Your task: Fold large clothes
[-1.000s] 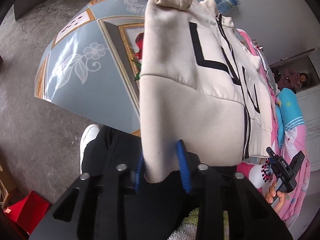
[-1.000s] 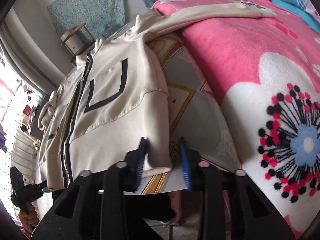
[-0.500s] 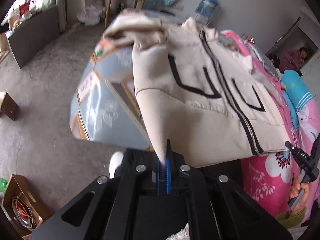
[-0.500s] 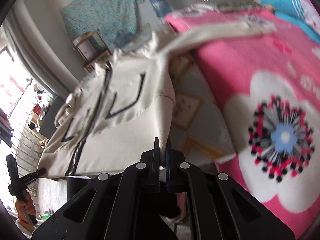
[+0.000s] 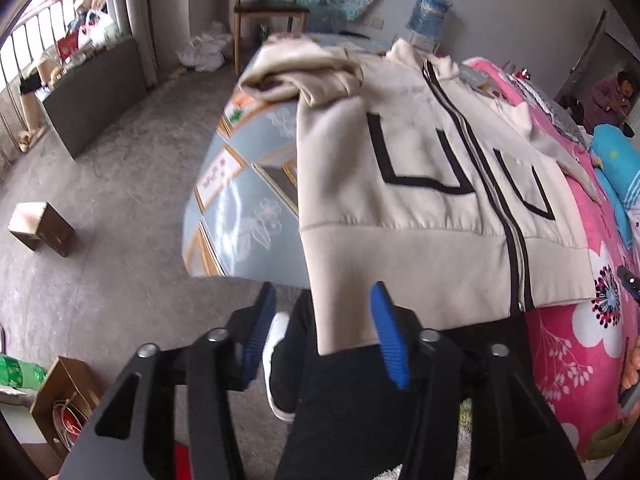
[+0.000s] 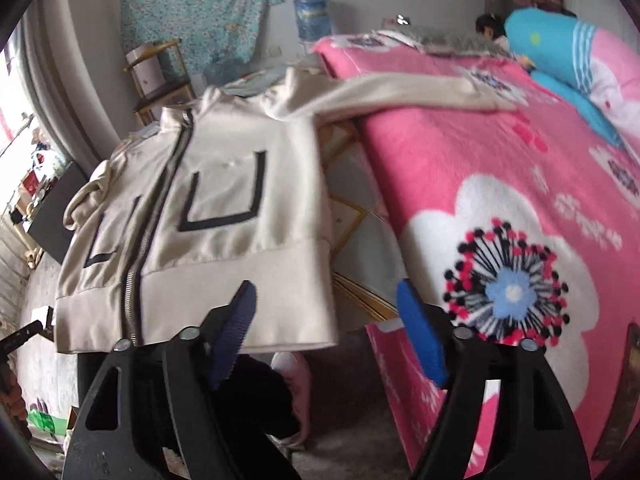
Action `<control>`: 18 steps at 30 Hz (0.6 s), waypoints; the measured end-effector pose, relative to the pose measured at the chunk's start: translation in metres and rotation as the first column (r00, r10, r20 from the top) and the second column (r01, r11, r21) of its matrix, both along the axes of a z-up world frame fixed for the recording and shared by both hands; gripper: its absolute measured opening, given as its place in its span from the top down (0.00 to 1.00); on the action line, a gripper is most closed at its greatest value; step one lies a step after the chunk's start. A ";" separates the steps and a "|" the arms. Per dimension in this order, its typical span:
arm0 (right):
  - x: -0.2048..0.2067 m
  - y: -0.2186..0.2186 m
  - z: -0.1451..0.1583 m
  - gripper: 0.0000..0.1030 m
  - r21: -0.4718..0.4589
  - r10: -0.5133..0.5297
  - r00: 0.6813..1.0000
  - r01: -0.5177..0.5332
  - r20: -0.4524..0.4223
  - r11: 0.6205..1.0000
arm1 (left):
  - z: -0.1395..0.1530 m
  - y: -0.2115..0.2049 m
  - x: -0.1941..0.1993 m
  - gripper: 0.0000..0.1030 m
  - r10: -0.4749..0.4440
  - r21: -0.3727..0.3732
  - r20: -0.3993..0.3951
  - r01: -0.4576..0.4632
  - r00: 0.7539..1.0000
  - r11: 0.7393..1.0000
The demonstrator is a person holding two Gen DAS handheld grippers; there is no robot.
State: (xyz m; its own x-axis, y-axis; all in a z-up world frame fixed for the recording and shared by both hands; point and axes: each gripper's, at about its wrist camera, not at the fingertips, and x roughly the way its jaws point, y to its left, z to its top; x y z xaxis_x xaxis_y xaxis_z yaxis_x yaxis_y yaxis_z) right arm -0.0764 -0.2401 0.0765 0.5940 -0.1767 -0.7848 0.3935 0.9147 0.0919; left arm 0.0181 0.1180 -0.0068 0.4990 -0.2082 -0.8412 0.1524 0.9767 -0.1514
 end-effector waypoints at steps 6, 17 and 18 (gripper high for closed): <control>0.054 0.053 0.012 0.15 -0.014 0.174 0.983 -0.174 0.052 0.985 | 0.026 -0.007 0.027 0.35 0.018 0.020 0.105 -0.020 0.994 1.000; 0.180 0.169 -0.032 0.11 0.039 0.458 0.888 -0.456 -0.051 0.889 | 0.054 -0.025 0.100 0.29 0.020 0.109 0.233 -0.047 0.972 0.993; 0.188 0.174 -0.035 0.11 0.030 0.465 0.883 -0.464 -0.063 0.885 | 0.054 -0.027 0.108 0.29 0.015 0.114 0.238 -0.044 0.971 0.993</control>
